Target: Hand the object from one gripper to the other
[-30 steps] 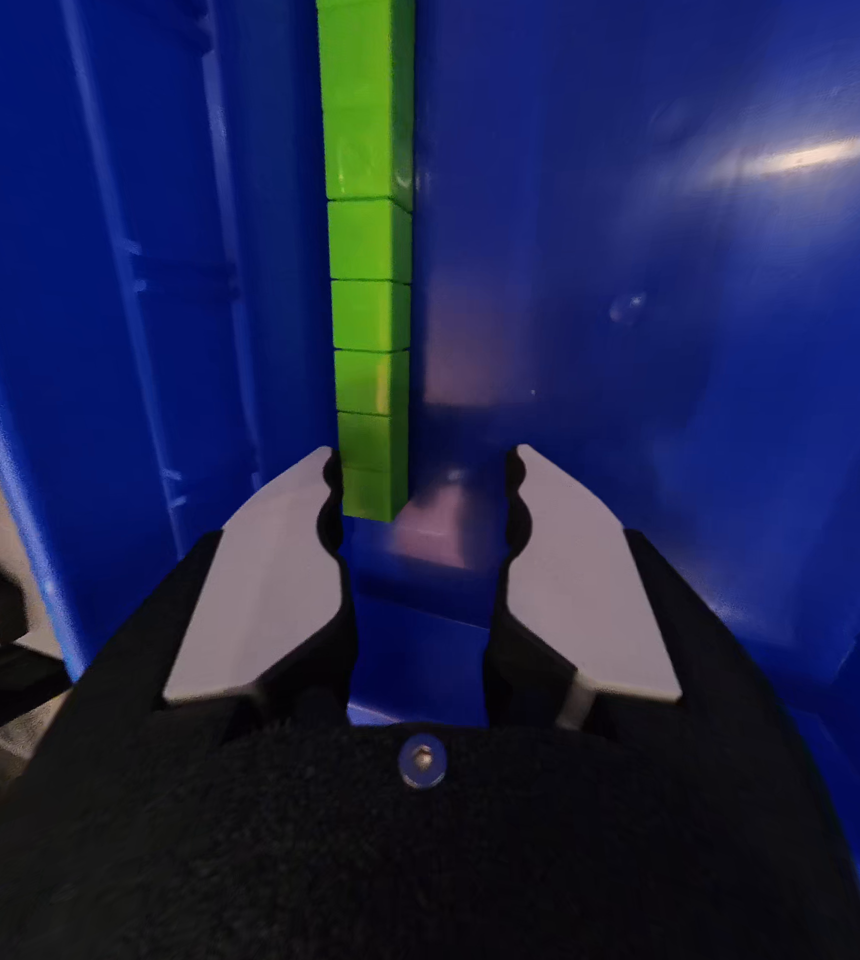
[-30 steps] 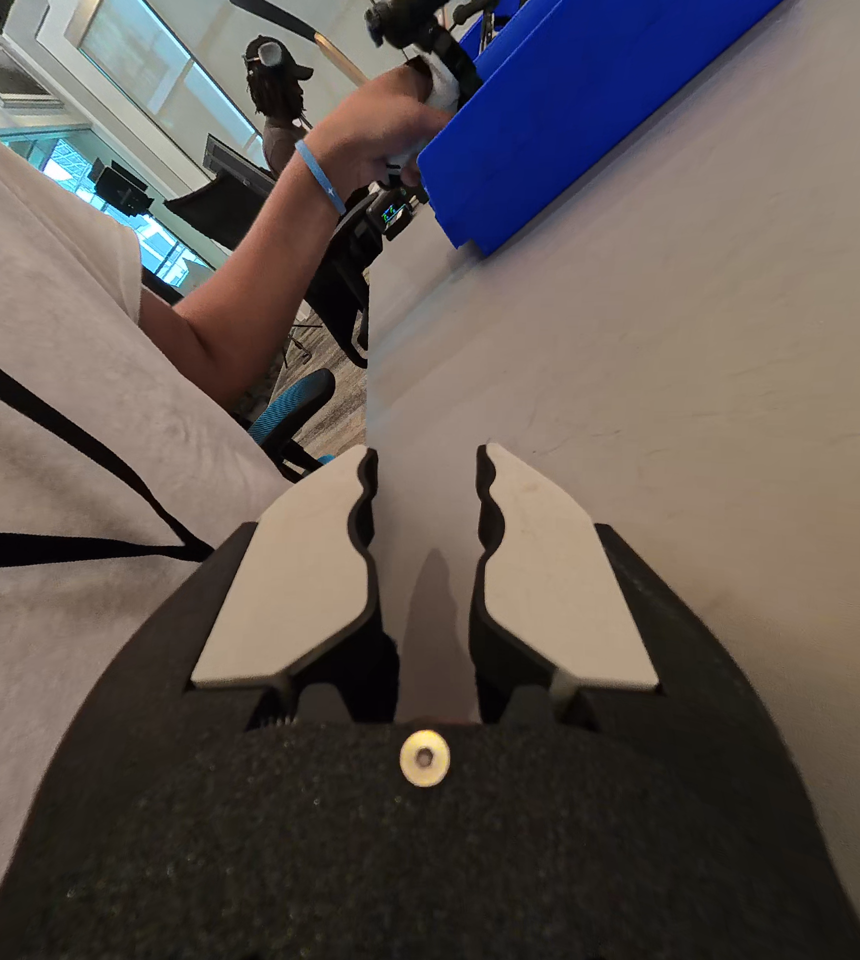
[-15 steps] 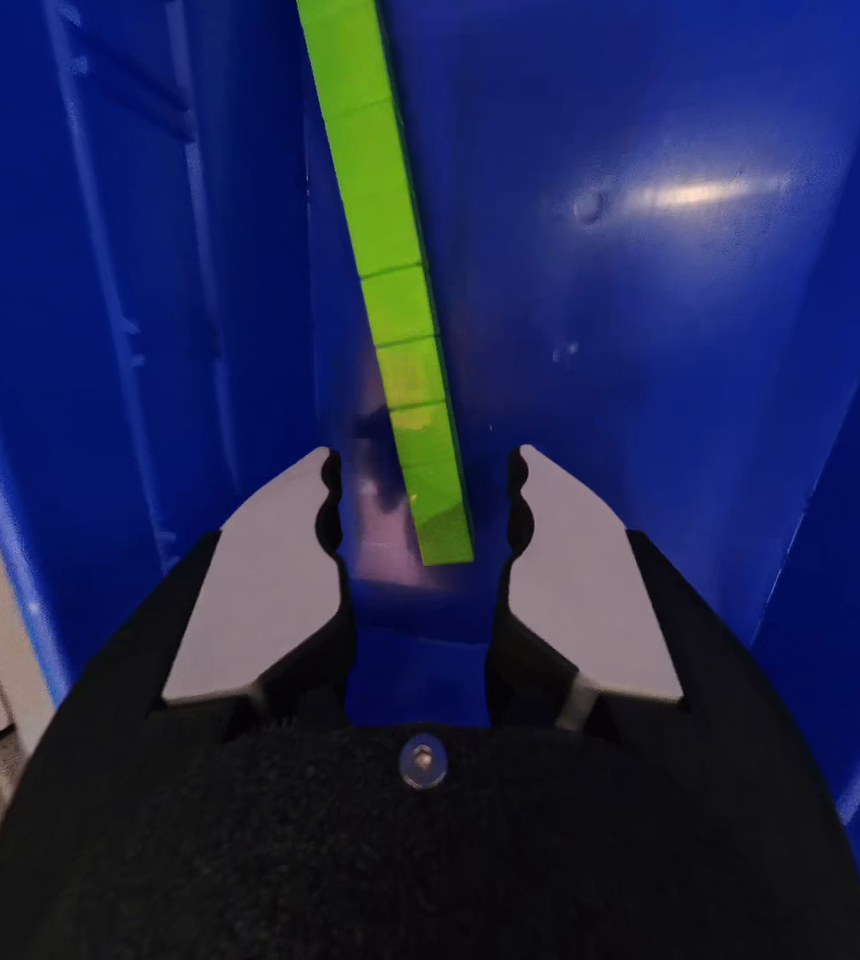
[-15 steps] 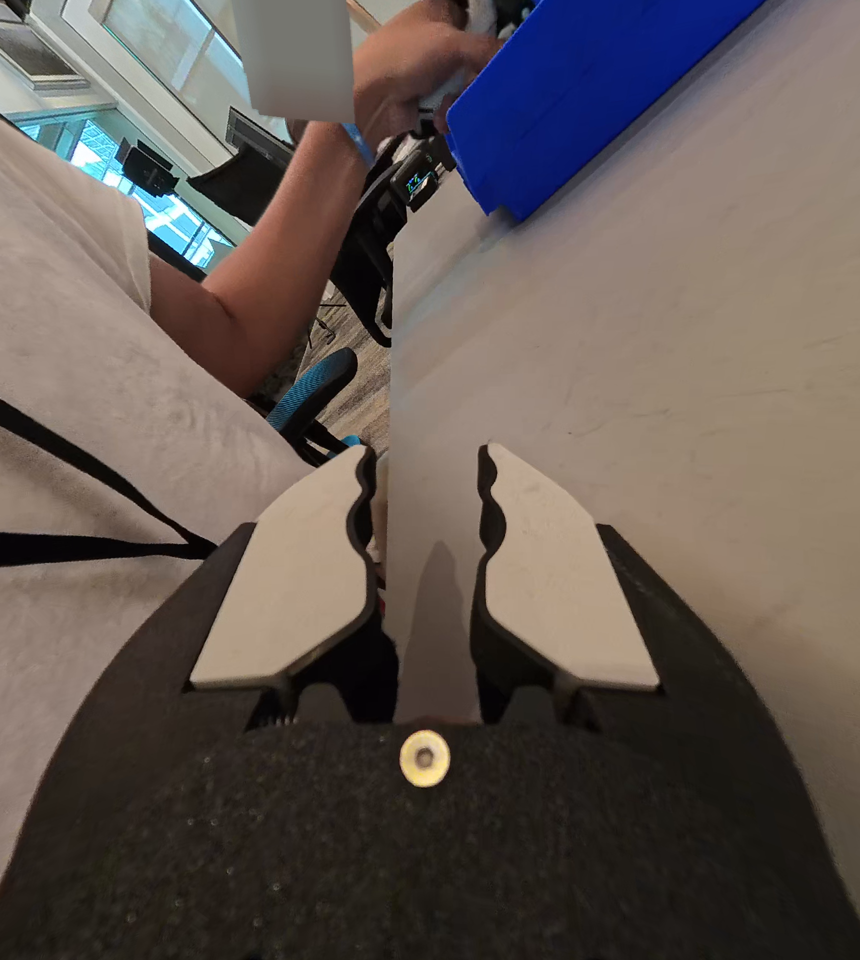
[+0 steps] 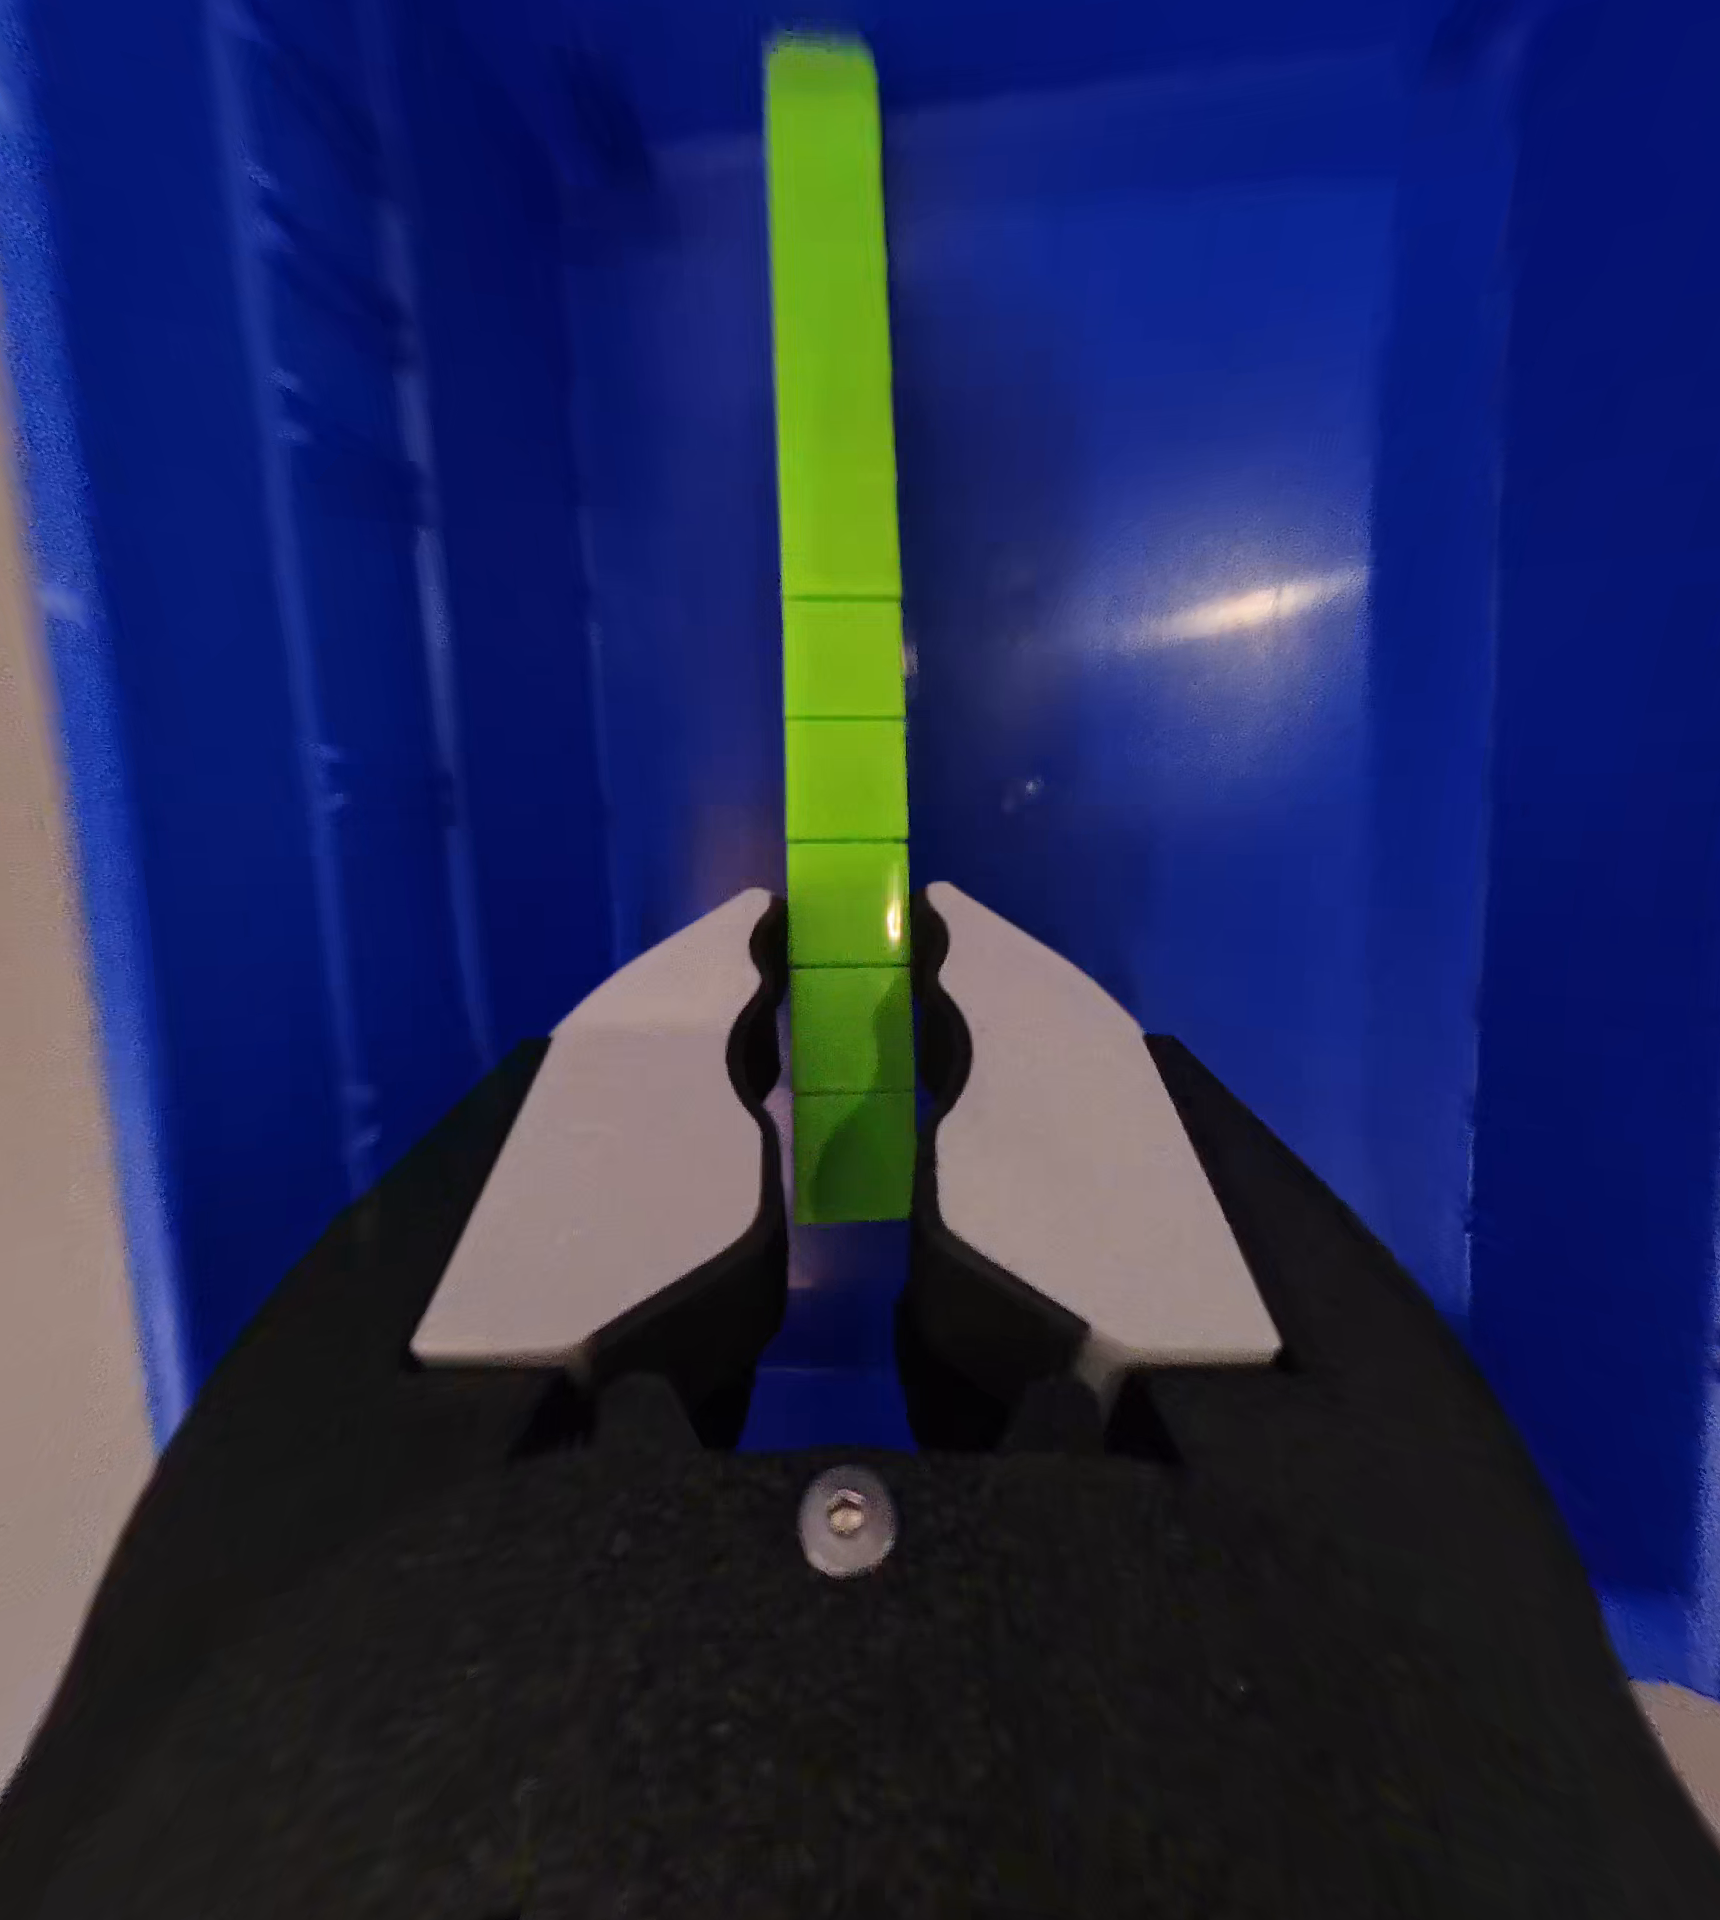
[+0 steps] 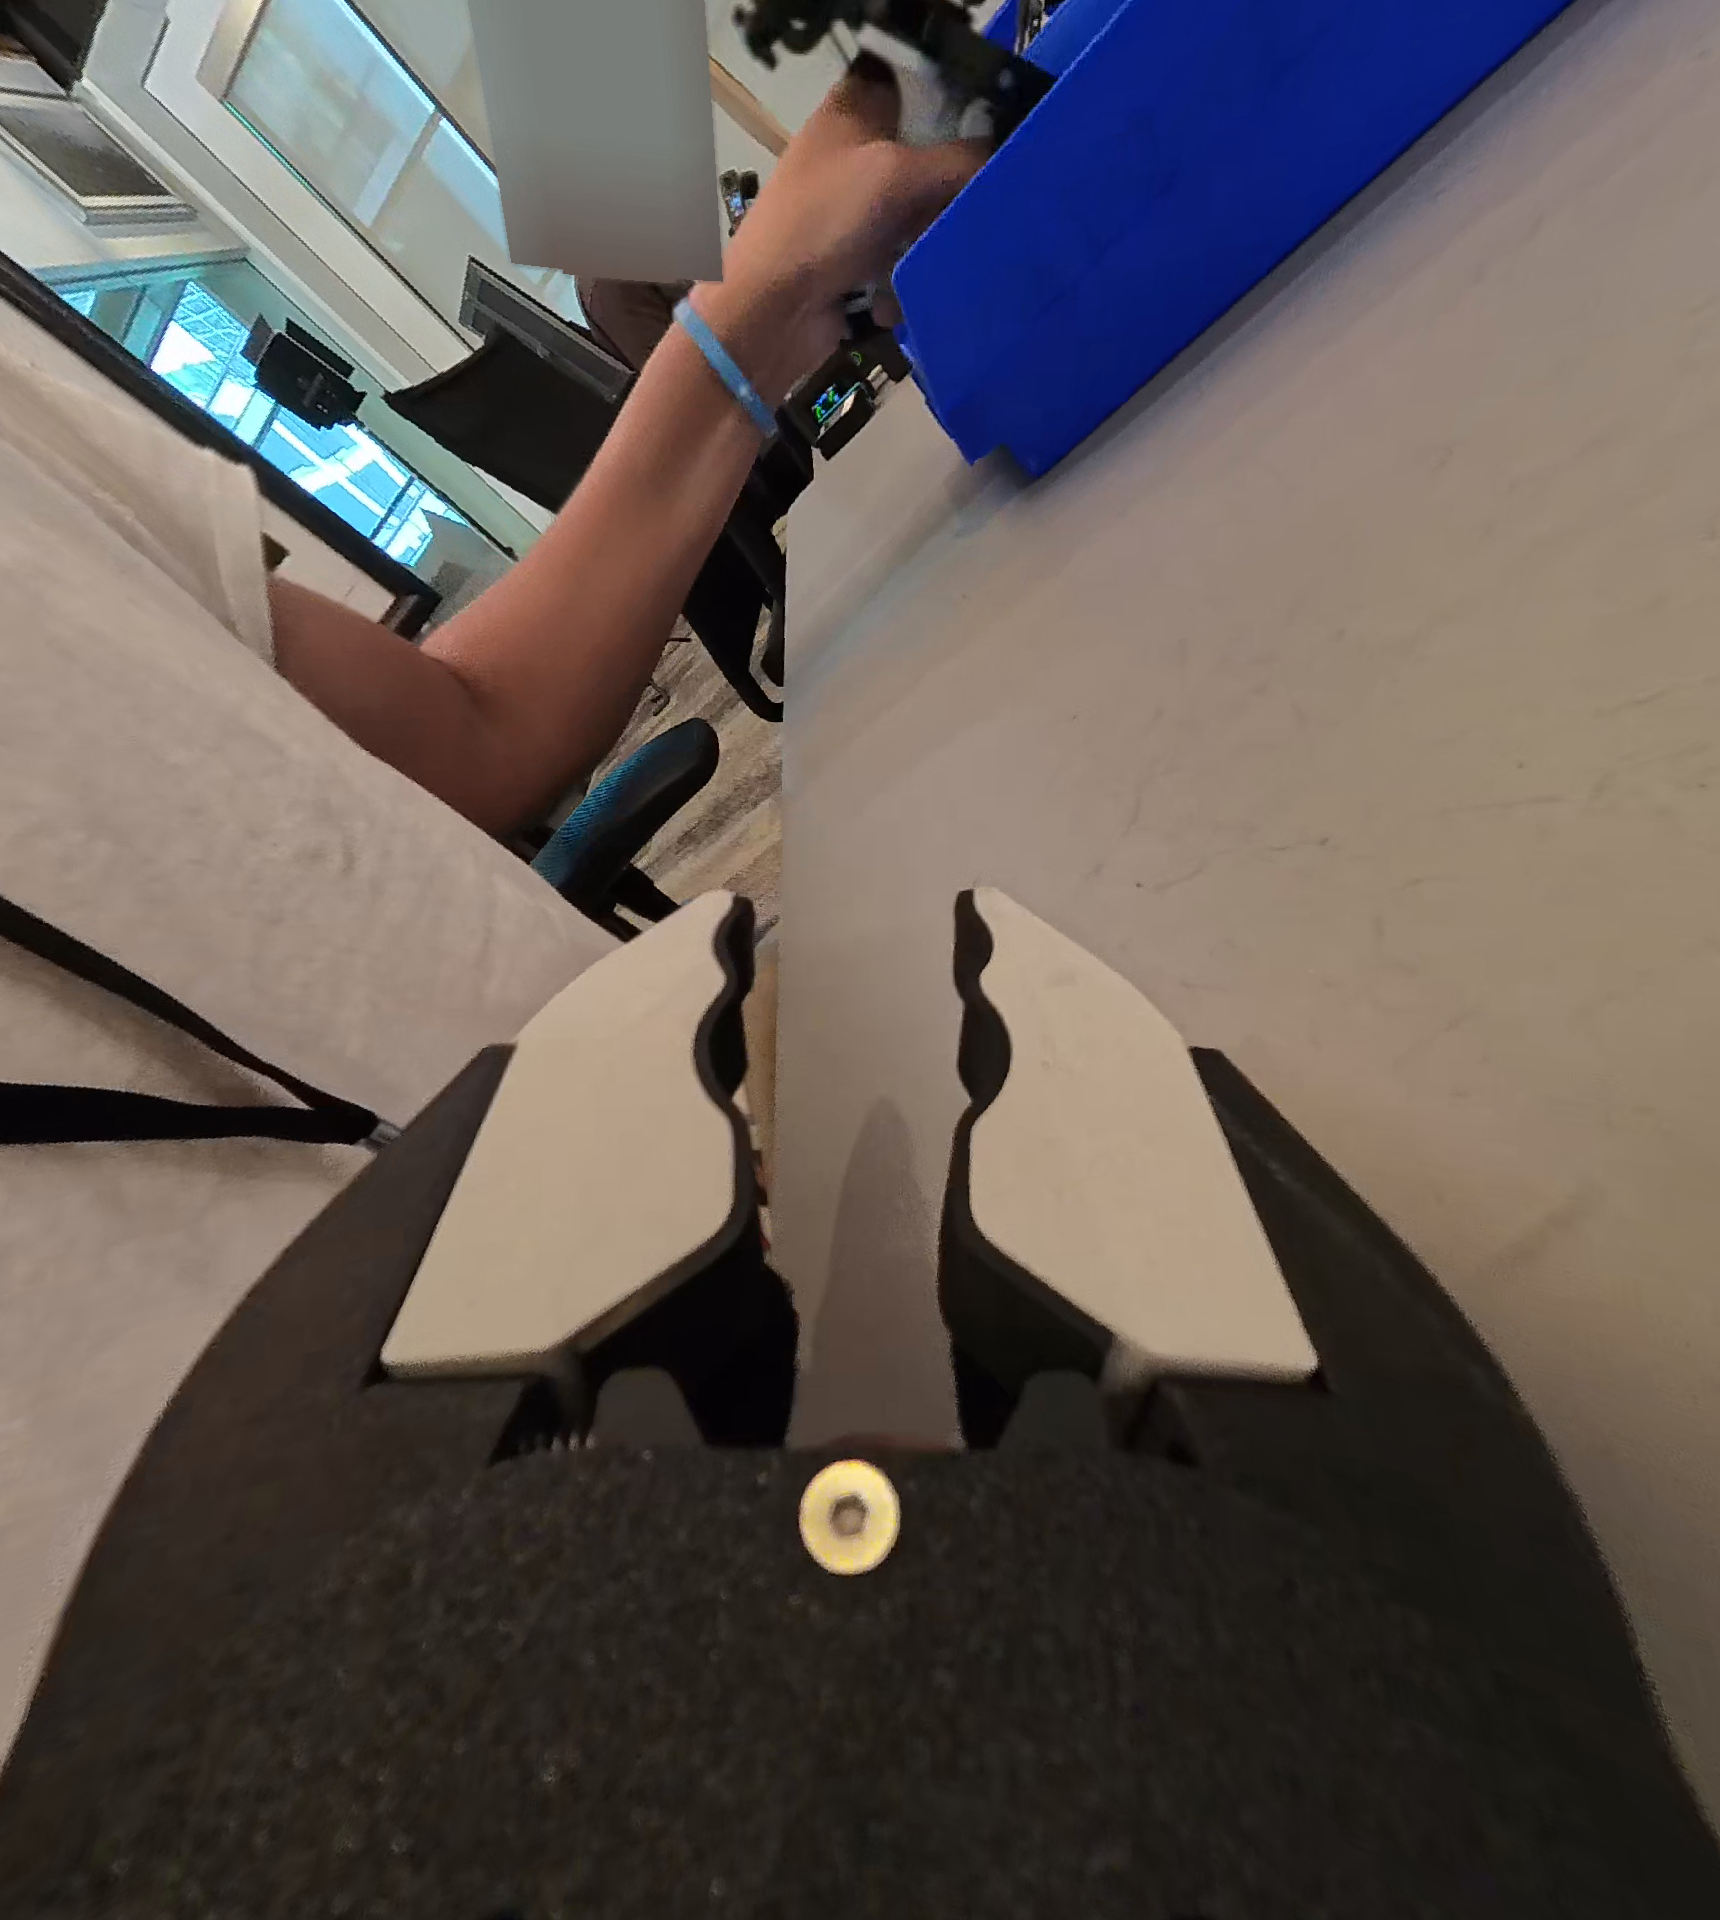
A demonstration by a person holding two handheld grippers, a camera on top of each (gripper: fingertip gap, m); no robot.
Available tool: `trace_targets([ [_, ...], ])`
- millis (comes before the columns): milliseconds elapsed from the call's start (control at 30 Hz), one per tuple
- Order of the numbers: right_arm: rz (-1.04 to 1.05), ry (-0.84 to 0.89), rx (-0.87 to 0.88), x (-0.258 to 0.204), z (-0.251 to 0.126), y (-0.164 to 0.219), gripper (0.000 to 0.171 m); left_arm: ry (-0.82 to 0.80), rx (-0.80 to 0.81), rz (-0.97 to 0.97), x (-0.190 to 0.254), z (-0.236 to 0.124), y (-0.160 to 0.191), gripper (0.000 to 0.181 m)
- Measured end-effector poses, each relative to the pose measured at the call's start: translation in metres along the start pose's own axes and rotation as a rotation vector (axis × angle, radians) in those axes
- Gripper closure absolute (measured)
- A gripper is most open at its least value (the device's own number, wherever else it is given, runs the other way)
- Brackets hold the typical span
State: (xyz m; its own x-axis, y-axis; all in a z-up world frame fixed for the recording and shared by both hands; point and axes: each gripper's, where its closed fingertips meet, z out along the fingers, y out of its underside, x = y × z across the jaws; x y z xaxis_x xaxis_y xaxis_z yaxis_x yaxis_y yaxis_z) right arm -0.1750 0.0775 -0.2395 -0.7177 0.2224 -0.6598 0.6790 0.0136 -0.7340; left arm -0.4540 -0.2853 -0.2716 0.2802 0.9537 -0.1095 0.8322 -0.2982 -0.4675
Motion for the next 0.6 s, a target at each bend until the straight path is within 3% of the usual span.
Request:
trace_targets([
  [33,-0.006,0.008,0.001,0.001,0.0,-0.001,0.134,-0.003,0.046,-0.017,-0.001,-0.009,-0.004,0.159],
  [167,-0.033,0.042,0.017,0.006,-0.002,-0.007,0.135,-0.057,0.21,0.015,-0.005,-0.054,-0.013,0.159],
  [333,-0.106,0.085,0.025,0.009,0.003,-0.018,0.136,-0.135,0.432,0.234,0.027,-0.127,-0.03,0.16],
  [533,-0.251,0.148,0.098,0.011,0.016,-0.06,0.132,-0.124,0.642,0.567,0.137,-0.19,-0.035,0.16],
  [600,-0.343,0.215,0.161,0.02,0.016,-0.088,0.117,-0.066,0.693,0.657,0.183,-0.198,-0.028,0.16],
])
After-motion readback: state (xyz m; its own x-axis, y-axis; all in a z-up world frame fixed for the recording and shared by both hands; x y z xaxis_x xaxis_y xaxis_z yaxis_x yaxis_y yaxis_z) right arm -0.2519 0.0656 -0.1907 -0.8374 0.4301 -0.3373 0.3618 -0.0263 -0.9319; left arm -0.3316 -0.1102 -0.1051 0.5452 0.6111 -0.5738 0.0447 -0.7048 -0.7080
